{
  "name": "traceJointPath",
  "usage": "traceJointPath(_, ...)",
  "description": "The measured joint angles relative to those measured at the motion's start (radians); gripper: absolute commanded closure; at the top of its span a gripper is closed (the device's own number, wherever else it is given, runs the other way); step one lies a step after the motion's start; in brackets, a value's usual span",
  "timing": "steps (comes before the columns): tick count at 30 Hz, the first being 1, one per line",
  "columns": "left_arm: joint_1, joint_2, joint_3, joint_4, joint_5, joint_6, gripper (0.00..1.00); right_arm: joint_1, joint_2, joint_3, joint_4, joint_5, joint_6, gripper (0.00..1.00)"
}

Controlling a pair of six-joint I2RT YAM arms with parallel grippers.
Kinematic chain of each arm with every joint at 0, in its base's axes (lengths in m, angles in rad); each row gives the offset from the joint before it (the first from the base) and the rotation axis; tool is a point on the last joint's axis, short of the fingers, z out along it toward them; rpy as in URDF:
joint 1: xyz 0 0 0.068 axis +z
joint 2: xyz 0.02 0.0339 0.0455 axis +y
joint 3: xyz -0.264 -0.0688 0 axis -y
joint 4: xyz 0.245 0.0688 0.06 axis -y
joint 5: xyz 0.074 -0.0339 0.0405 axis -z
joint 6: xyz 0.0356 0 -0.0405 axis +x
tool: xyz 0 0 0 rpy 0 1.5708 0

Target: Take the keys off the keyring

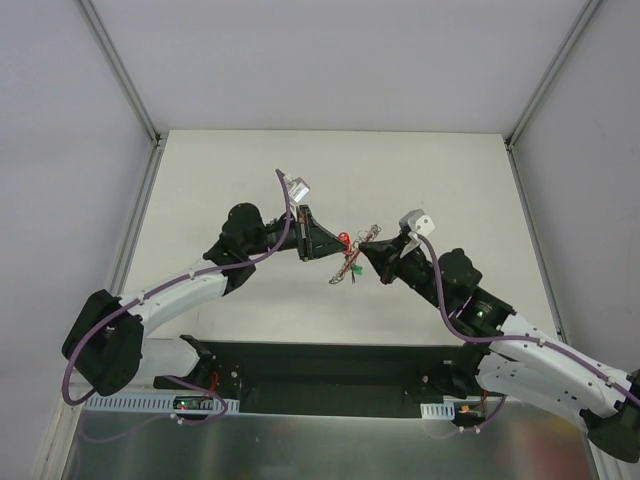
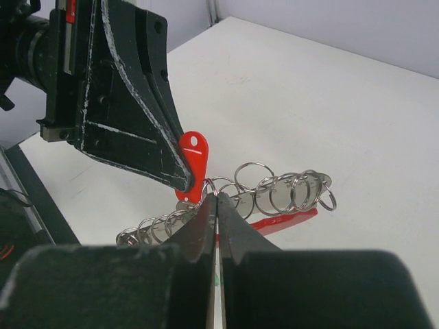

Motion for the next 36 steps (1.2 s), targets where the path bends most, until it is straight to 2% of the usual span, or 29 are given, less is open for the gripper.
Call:
traceJointPath(12, -0.010, -0.028, -0.041, 0.048, -0.027, -0.084, 1.00, 0.000, 0.011, -0.027, 0.112, -0.025, 0.056, 1.00)
traceJointPath(30, -0.029, -0.023, -0.046, 0.068, 0.001, -0.201, 1.00, -0.004, -0.016, -0.094, 0.254, -0.137, 0.034, 1.00)
traceJointPath(33, -0.029, -0.024, -0.046, 0.068, 0.006, -0.201, 0.85, -0.004, -0.026, -0.099, 0.257, -0.137, 0.027, 1.00)
traceJointPath(34, -0.029, -0.026, -0.046, 0.064, 0.005, -0.196, 0.73, -0.004, -0.027, -0.100, 0.256, -0.138, 0.025, 1.00)
traceJointPath(36, -0.029, -0.040, -0.047, 0.031, 0.005, -0.176, 0.63, -0.004, -0.033, -0.100, 0.257, -0.138, 0.021, 1.00)
